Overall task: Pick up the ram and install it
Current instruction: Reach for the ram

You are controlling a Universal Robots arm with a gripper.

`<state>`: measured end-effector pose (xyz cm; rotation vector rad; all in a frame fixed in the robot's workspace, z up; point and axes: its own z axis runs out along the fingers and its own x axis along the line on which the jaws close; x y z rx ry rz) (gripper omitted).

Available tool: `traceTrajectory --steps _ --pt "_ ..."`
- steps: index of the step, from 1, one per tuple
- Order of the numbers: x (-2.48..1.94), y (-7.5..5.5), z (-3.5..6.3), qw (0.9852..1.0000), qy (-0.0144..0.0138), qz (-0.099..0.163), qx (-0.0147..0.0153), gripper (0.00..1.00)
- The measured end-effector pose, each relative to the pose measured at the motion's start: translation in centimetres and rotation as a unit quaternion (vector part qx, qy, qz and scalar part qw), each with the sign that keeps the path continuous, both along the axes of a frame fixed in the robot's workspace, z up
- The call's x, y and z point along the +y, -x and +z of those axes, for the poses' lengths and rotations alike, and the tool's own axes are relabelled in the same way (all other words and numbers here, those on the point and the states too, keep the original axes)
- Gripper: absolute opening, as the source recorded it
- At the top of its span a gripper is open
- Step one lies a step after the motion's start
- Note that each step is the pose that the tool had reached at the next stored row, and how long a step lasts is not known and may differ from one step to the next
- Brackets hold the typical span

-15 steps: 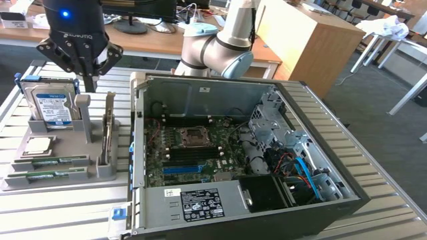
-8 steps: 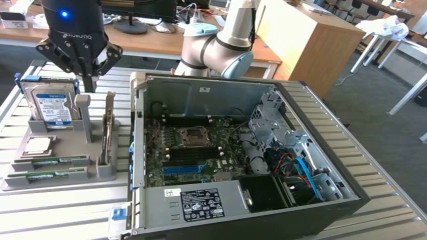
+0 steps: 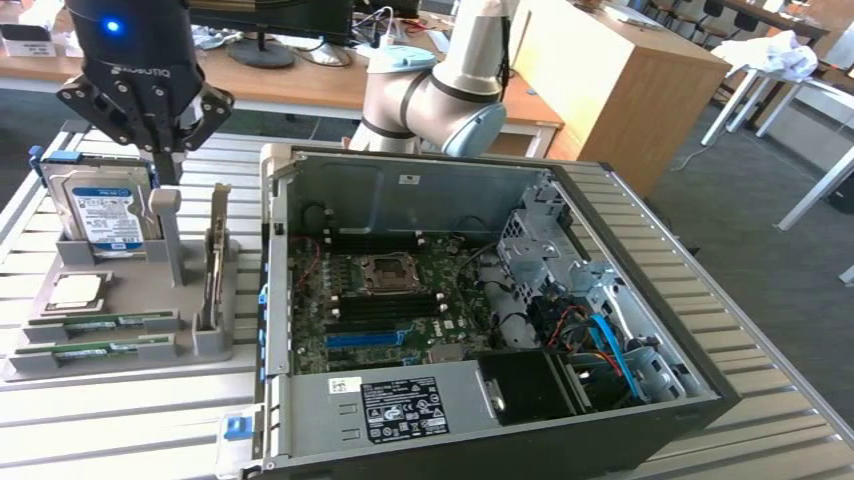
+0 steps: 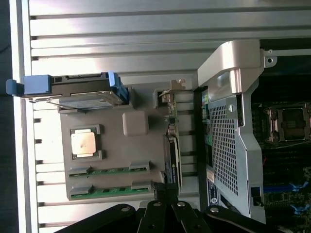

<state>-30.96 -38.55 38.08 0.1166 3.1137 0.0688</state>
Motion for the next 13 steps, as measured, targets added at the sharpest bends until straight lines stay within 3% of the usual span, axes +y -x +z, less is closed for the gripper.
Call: traceTrajectory --steps 13 --pt "0.01 2.0 -0.1 1.0 0.0 0.0 0.0 0.1"
